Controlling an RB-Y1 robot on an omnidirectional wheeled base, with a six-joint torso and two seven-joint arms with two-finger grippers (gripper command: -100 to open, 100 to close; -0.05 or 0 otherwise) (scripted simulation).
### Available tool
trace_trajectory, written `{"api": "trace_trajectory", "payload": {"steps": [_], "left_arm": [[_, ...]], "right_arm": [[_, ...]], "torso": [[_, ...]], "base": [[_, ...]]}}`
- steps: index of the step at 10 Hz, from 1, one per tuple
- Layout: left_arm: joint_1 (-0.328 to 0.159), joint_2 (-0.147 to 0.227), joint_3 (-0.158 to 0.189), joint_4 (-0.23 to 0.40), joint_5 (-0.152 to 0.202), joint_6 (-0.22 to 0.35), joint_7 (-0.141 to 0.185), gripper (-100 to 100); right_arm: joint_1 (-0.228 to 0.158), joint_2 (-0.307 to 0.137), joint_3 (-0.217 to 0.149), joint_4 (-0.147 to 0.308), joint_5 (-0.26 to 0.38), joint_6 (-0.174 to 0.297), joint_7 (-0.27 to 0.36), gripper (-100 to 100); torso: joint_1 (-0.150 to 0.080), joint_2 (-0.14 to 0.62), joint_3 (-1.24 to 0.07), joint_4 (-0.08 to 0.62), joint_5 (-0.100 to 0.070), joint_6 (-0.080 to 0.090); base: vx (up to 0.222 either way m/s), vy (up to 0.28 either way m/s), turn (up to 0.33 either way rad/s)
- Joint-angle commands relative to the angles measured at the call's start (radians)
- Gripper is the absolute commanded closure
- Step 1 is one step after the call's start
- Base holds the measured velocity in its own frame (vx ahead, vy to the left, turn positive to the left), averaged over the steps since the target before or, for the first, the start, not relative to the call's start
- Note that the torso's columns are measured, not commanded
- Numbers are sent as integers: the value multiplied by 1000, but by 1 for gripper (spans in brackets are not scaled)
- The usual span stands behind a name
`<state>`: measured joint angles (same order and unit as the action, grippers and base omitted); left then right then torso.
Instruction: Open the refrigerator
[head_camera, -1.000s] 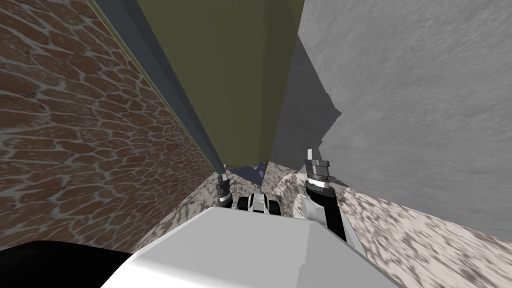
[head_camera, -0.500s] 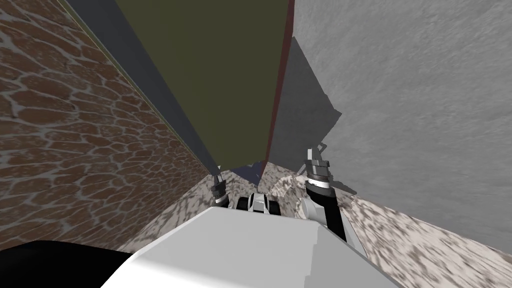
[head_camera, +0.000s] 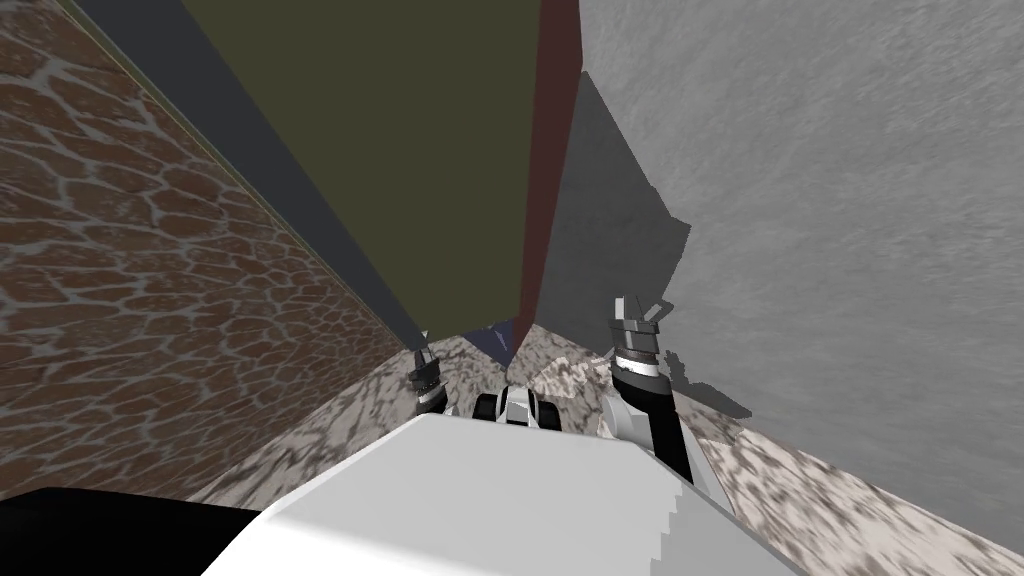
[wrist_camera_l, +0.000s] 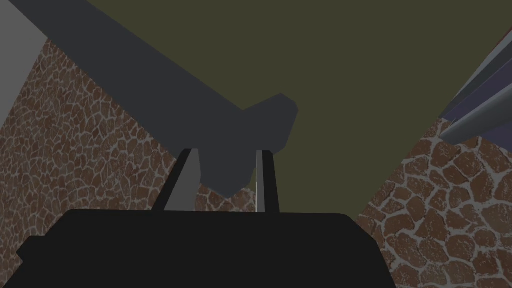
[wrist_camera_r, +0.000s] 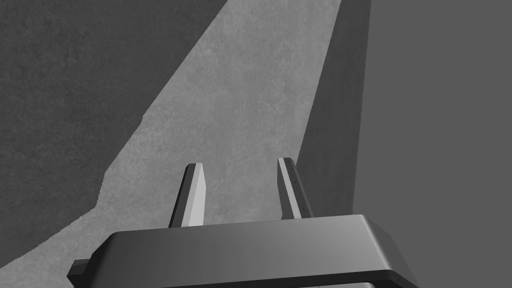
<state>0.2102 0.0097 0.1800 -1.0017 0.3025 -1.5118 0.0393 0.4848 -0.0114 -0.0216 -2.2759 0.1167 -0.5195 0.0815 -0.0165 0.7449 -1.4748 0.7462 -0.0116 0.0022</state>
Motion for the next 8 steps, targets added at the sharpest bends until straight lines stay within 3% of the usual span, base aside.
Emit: {"api": "trace_trajectory", "payload": {"steps": [1, 2, 3, 4, 5, 8], "left_arm": [[-38, 23, 65, 13, 2, -5, 32, 100], [-56, 33, 96, 28, 4, -2, 48, 100], [-56, 33, 102, 28, 4, -2, 48, 100], [-73, 44, 138, 43, 6, 0, 65, 100], [-97, 87, 157, 97, 34, 38, 74, -100], [-141, 159, 210, 131, 71, 95, 98, -100]], "right_arm": [[0, 0, 0, 0, 0, 0, 0, 0], [0, 0, 0, 0, 0, 0, 0, 0], [0, 0, 0, 0, 0, 0, 0, 0], [0, 0, 0, 0, 0, 0, 0, 0], [0, 0, 0, 0, 0, 0, 0, 0], [0, 0, 0, 0, 0, 0, 0, 0]], "torso": [[3, -1, -1, 1, -1, 3], [5, 1, -1, 2, -2, 0], [2, 2, 0, 1, -2, -3], [1, 2, 1, 2, -2, 0], [-1, 3, 1, 1, -2, 0], [23, -6, -1, -7, 12, -3]], "base": [[-51, -202, 101], [-29, -262, 197], [-16, -235, 104], [-30, -259, 128], [-86, -177, -139], [-111, -92, -170]]}}
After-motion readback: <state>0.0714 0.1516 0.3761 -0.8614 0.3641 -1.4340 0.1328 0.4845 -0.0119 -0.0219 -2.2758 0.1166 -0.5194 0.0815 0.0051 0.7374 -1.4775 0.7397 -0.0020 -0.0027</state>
